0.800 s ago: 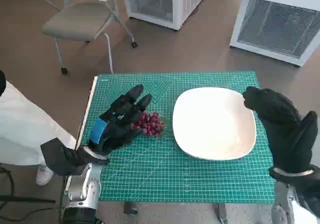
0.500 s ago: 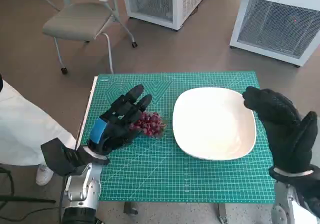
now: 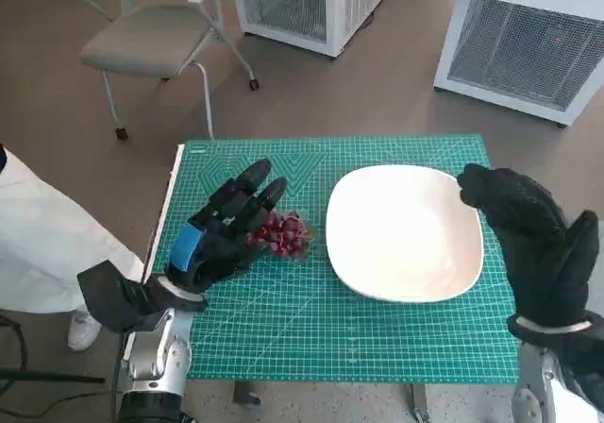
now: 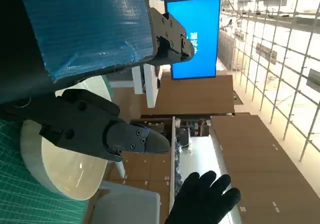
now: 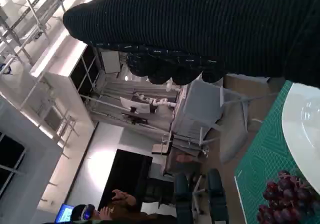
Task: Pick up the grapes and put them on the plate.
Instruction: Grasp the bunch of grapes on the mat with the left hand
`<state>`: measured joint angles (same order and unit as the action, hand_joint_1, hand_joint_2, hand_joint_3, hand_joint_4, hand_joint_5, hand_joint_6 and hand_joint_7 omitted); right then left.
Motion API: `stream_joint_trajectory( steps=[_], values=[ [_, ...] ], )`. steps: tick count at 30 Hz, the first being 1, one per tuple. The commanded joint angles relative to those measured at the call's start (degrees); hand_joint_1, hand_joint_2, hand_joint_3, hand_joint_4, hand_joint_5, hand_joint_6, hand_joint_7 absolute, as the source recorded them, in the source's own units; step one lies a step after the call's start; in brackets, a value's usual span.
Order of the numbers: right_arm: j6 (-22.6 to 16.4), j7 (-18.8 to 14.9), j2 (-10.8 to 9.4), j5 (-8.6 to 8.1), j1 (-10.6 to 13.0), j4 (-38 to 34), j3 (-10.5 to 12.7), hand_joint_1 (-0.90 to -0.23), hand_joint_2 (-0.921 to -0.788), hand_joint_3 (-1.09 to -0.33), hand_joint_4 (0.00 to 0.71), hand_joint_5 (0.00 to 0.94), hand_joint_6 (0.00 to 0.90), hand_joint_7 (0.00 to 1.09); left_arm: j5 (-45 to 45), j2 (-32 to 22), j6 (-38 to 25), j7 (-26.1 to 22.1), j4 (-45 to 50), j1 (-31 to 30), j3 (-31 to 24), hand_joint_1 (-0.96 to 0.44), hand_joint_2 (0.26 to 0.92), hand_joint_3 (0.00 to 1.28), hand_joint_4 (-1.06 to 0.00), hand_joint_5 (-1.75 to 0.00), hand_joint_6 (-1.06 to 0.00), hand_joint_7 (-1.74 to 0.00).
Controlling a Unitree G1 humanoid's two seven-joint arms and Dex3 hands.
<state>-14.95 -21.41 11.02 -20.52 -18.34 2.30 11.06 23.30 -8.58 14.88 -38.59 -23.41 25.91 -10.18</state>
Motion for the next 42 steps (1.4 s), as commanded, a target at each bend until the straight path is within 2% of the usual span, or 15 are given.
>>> stream_joint_trajectory(
  steps=[1,13,20,28,42],
  values=[
    [0.23,-0.47,-0.48,-0.76,1.25,-0.66,-0.17,-0.486,-0.921,-0.58,0.424,0.47,0.175,0.9,0.11,0.36,0.15,0.22,0.99,-0.46,0.22,-0.47,0.921,0.12,-0.28,0.0,-0.38,0.0],
    [0.52,-0.65,-1.12,-0.58,1.29,-0.79,-0.73,-0.485,-0.921,-0.585,0.416,0.483,0.166,0.92,0.5,0.86,-0.04,0.37,1.19,-0.83,0.39,-0.47,0.921,0.11,-0.29,0.0,-0.39,0.0],
    [0.59,-0.41,-1.58,0.1,1.1,-1.45,-1.48,-0.482,-0.921,-0.587,0.412,0.492,0.166,0.93,0.53,1.13,-0.4,0.78,1.81,-0.96,0.58,-0.48,0.921,0.11,-0.29,0.0,-0.39,0.0],
    [1.02,0.02,-1.92,0.88,0.94,-1.33,-2.79,-0.481,-0.921,-0.581,0.392,0.545,0.17,0.94,0.58,1.3,-0.71,0.9,2.49,-1.2,0.52,-0.48,0.921,0.11,-0.29,0.0,-0.39,-0.01],
    [1.28,-0.84,-1.68,0.61,0.25,-1.77,-3.35,-0.485,-0.921,-0.581,0.381,0.566,0.159,0.94,0.02,0.94,-0.3,1.51,3.93,-1.55,0.49,-0.46,0.921,0.12,-0.29,0.0,-0.39,0.0]
  ],
)
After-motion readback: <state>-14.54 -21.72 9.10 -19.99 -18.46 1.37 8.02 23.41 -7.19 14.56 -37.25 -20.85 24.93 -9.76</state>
